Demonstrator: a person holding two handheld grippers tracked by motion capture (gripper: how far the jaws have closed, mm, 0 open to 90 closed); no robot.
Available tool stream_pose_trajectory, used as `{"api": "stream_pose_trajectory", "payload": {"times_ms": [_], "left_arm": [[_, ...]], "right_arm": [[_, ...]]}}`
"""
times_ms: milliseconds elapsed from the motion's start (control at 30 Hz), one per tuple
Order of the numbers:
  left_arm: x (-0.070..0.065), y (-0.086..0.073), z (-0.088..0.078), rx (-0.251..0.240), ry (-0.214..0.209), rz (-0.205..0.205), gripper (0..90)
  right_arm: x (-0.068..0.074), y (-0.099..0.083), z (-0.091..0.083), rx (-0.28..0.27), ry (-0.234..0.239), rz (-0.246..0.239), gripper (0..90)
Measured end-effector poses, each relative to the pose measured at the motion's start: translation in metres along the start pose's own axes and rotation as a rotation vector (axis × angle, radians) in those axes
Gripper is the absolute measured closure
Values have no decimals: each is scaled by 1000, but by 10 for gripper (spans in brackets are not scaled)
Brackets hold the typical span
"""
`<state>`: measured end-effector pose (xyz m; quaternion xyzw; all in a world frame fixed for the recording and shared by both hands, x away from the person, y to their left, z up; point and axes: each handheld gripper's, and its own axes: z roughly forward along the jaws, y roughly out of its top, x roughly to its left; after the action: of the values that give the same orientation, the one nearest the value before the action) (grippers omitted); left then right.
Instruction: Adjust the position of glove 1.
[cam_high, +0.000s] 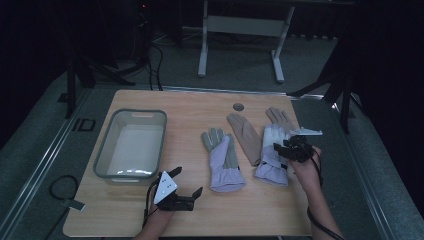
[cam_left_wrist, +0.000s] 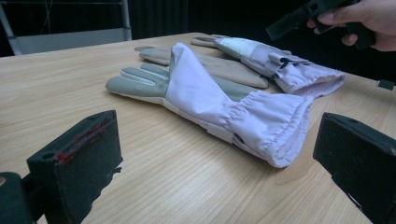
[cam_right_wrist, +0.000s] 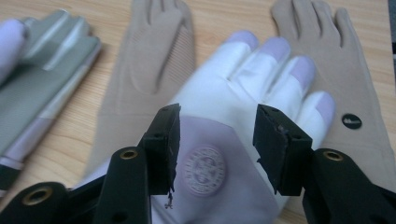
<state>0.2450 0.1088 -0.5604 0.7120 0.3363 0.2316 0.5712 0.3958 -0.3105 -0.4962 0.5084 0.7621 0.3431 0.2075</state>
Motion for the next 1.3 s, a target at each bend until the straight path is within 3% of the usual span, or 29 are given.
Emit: {"api": "stream_pose_trajectory", "payload": {"times_ms": [233, 367, 533, 633, 867, 967, 1133, 1300], "left_arm": [[0, 0, 0, 1, 0, -2, 9], [0, 0, 0, 1, 0, -2, 9], [0, 0, 0, 1, 1, -1, 9], [0, 0, 0, 0, 3, -2, 9], [0, 0, 0, 3, 4, -1, 9], [0, 0, 0, 3, 8, -2, 9], [0, 0, 0, 2, 5, -1, 9], [0, 0, 0, 0, 6, -2, 9]], "right_arm": [[-6, -12, 14, 25, 11, 34, 499], [-4, -17, 9, 9, 26, 60, 490], [-1, -31, 15, 53, 20, 30, 472], [1, -37, 19, 46, 28, 37, 589], [7, -39, 18, 37, 6, 49, 708], [10, -38, 13, 25, -2, 47, 768], [6, -32, -3, -9, 18, 66, 782], [3, -21, -21, -30, 25, 49, 787]]}}
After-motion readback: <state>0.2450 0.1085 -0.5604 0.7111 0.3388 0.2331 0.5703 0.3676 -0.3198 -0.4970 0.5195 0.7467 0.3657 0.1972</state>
